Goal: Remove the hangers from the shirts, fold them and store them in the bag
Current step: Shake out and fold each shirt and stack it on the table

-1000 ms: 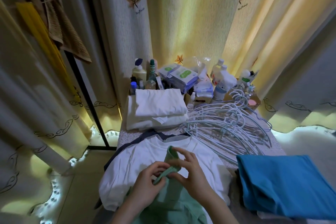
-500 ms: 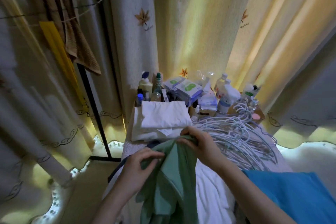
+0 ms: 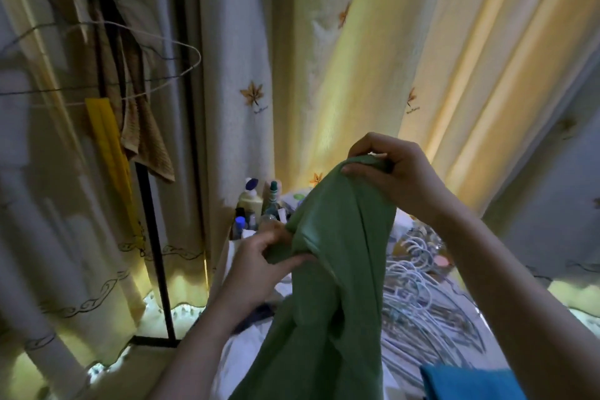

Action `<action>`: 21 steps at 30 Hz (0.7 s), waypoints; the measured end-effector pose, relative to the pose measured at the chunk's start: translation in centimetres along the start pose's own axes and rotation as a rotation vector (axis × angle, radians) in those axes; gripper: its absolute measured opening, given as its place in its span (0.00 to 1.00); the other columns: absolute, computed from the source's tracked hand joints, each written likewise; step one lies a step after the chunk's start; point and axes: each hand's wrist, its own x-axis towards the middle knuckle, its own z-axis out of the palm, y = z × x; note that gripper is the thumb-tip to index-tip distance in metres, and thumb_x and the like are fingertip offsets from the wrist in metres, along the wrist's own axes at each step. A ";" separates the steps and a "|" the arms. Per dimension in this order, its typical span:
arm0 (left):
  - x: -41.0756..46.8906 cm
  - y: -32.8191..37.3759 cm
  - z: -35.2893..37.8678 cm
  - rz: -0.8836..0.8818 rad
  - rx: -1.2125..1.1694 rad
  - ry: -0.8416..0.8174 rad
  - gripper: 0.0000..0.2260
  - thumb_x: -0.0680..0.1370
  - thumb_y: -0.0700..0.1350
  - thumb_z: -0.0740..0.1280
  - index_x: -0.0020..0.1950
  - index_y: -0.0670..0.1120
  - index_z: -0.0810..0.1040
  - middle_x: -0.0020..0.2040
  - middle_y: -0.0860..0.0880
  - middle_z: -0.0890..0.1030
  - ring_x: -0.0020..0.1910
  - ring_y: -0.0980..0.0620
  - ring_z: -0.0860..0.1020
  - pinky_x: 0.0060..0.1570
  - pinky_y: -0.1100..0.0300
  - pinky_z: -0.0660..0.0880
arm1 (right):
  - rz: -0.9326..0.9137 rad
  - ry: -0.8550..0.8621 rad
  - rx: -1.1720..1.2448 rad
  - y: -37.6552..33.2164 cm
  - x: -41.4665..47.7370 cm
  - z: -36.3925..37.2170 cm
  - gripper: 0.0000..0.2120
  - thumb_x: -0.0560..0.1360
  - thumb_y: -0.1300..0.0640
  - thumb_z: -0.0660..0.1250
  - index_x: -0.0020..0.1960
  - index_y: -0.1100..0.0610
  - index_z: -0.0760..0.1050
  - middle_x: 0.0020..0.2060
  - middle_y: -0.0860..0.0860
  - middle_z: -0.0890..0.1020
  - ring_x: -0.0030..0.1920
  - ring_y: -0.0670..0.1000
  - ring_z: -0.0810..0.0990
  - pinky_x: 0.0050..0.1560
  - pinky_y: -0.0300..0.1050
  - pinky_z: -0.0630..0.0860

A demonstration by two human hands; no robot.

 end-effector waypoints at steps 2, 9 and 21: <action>1.3 1.1 -0.7 0.066 0.021 0.070 0.10 0.62 0.55 0.73 0.42 0.58 0.82 0.45 0.56 0.83 0.47 0.58 0.81 0.50 0.57 0.77 | -0.006 0.020 -0.024 -0.1 0.8 -1.6 0.04 0.73 0.58 0.71 0.42 0.52 0.76 0.35 0.42 0.79 0.36 0.41 0.75 0.37 0.35 0.72; 5.6 5.2 -2.4 0.273 0.171 0.197 0.03 0.66 0.58 0.69 0.38 0.63 0.79 0.38 0.54 0.81 0.35 0.62 0.77 0.37 0.67 0.75 | 0.005 0.145 -0.082 -0.3 3.2 -5.4 0.06 0.70 0.58 0.74 0.39 0.53 0.76 0.33 0.44 0.78 0.34 0.44 0.72 0.36 0.36 0.70; 6.1 4.3 -1.7 0.168 0.513 -0.236 0.07 0.75 0.45 0.70 0.49 0.42 0.81 0.48 0.50 0.77 0.45 0.60 0.76 0.43 0.67 0.72 | -0.044 0.223 -0.197 0.6 3.0 -8.7 0.08 0.70 0.56 0.75 0.39 0.48 0.76 0.33 0.37 0.78 0.34 0.39 0.75 0.36 0.26 0.68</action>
